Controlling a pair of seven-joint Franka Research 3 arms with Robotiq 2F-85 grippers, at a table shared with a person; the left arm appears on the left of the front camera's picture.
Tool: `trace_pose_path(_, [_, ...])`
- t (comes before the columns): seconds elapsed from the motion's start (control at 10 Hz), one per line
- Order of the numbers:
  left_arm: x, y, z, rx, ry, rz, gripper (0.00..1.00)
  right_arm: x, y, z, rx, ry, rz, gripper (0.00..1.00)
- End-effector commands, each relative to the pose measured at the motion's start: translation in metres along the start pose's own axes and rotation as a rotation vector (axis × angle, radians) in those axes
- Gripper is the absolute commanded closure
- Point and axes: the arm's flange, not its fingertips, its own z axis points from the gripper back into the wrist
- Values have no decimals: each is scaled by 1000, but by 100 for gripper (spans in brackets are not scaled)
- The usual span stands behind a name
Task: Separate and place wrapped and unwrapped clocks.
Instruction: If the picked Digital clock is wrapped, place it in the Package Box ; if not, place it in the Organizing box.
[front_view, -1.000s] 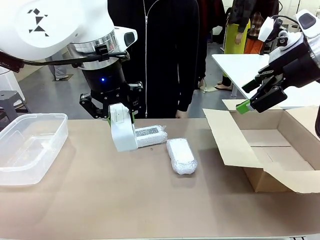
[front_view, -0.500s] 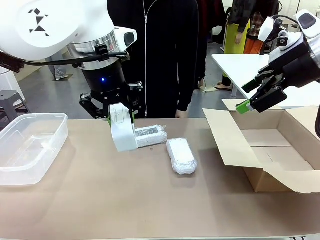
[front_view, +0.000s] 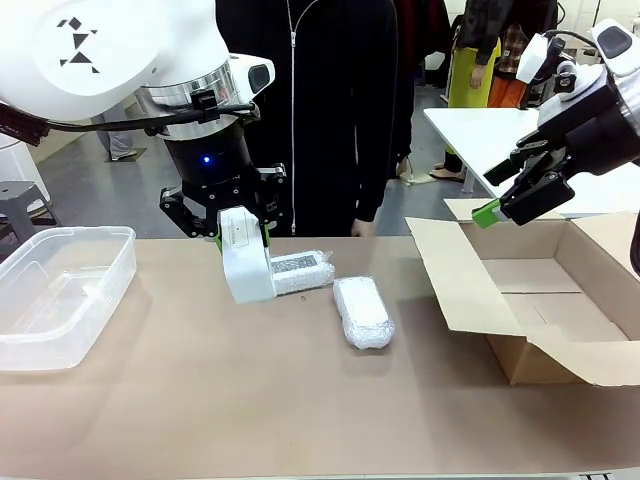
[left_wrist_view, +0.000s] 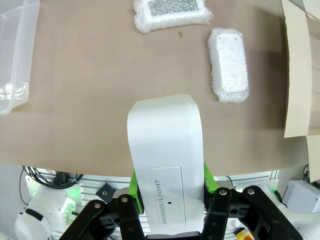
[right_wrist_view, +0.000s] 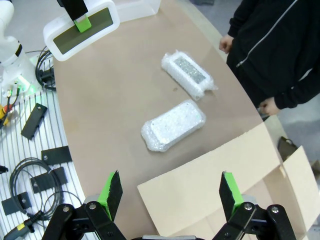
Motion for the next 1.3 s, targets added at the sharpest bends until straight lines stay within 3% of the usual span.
trace_pose_path(0.0, [0,0,0,0,0,0,48,-2,1,-2,17,-9,-1,0])
trace_pose_path(0.3, [30,72,47,79,-24,51,48,-2,1,-2,17,-9,-1,0])
trace_pose_path(0.6, [75,182,32,169,45,61,48,-2,1,-2,17,-9,-1,0])
trace_pose_path(0.7, [99,223,24,118,80,-90,48,-2,1,-2,17,-9,-1,0])
trace_pose_path(0.8, [118,252,16,149,63,-167,48,-2,1,-2,17,-9,-1,0])
trace_pose_path(0.9, [135,272,6,165,65,-199,48,-2,1,-2,17,-9,-1,0])
trace_pose_path(1.0, [151,291,-6,264,97,-176,48,-2,1,-2,17,-9,-1,0])
trace_pose_path(1.1, [163,302,-16,239,130,-114,48,-2,1,-2,17,-9,-1,0])
trace_pose_path(1.2, [164,300,-8,200,44,-40,48,-2,1,-2,17,-9,-1,0])
